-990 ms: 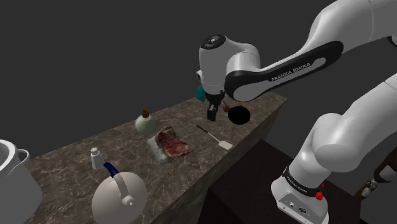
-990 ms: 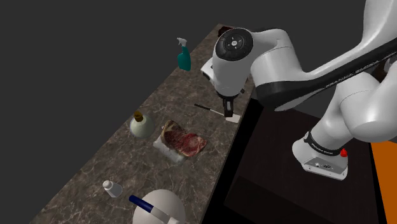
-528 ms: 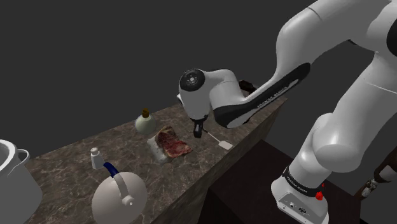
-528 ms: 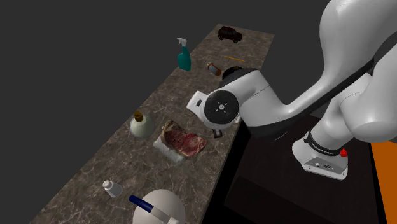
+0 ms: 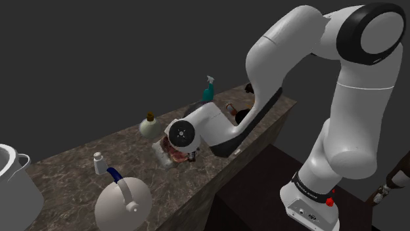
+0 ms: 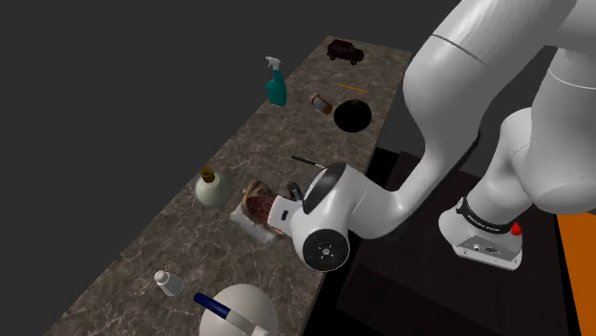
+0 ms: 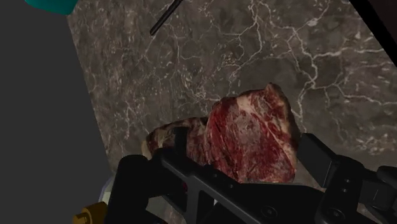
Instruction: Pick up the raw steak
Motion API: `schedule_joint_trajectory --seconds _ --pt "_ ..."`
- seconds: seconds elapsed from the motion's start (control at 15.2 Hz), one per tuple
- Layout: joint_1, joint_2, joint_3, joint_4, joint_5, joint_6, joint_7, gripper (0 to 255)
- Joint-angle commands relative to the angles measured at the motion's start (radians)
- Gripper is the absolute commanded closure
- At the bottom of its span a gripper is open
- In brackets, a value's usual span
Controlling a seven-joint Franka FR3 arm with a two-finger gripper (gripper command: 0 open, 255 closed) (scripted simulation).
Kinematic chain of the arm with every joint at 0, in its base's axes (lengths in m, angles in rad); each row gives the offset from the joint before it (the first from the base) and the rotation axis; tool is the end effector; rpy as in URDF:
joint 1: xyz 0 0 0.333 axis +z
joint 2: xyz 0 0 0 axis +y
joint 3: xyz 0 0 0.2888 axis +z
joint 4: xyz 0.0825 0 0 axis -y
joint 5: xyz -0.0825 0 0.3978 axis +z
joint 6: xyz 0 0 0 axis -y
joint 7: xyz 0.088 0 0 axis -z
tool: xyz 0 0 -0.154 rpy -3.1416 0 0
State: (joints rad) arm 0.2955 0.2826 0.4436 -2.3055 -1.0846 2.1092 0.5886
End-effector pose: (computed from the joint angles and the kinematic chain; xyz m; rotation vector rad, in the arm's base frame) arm 0.4039 0.2837 0.1443 2.1374 1.0964 0.1577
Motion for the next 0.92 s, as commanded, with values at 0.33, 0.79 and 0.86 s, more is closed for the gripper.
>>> schedule_joint_trajectory --seconds 0.33,0.79,0.86 --pt "0.096 0.214 -0.035 0.090 -0.214 -0.049 0.106 0" --pt "0.112 0.290 -0.057 0.120 -0.261 -0.045 0.156 0" --pt "0.113 0.291 -0.057 0.120 -0.261 -0.045 0.157 255"
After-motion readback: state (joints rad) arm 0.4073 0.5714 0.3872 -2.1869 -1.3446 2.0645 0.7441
